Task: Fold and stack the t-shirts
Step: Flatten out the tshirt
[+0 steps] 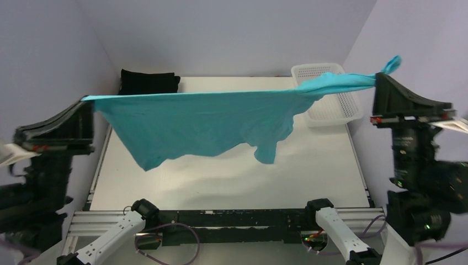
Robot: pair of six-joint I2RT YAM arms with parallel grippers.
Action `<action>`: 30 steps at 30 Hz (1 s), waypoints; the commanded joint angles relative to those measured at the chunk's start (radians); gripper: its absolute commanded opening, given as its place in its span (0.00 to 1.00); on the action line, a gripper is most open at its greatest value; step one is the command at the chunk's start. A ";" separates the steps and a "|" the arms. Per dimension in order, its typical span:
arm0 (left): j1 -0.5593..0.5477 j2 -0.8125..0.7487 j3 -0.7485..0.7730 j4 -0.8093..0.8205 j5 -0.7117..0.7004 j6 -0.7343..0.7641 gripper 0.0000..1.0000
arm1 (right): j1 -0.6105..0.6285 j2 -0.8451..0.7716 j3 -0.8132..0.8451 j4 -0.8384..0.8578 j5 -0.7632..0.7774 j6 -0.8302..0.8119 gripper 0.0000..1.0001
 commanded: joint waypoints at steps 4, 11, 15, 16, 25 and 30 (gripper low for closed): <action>0.000 0.041 0.227 -0.049 0.161 0.083 0.00 | -0.003 0.062 0.220 -0.033 -0.085 -0.069 0.00; 0.000 0.080 0.083 0.040 -0.007 0.130 0.00 | -0.002 0.108 0.128 0.053 -0.051 -0.103 0.00; 0.000 0.151 -0.055 0.109 -0.199 0.142 0.00 | -0.003 0.149 -0.074 0.152 0.089 -0.132 0.00; 0.000 0.193 -0.091 0.129 -0.271 0.141 0.00 | -0.003 0.159 -0.137 0.180 0.124 -0.131 0.00; 0.198 0.709 -0.377 0.088 -0.291 -0.202 0.06 | -0.001 0.400 -0.723 0.551 0.085 -0.038 0.00; 0.296 1.083 -0.251 -0.004 -0.146 -0.301 0.57 | 0.004 0.803 -0.714 0.686 0.007 -0.070 0.10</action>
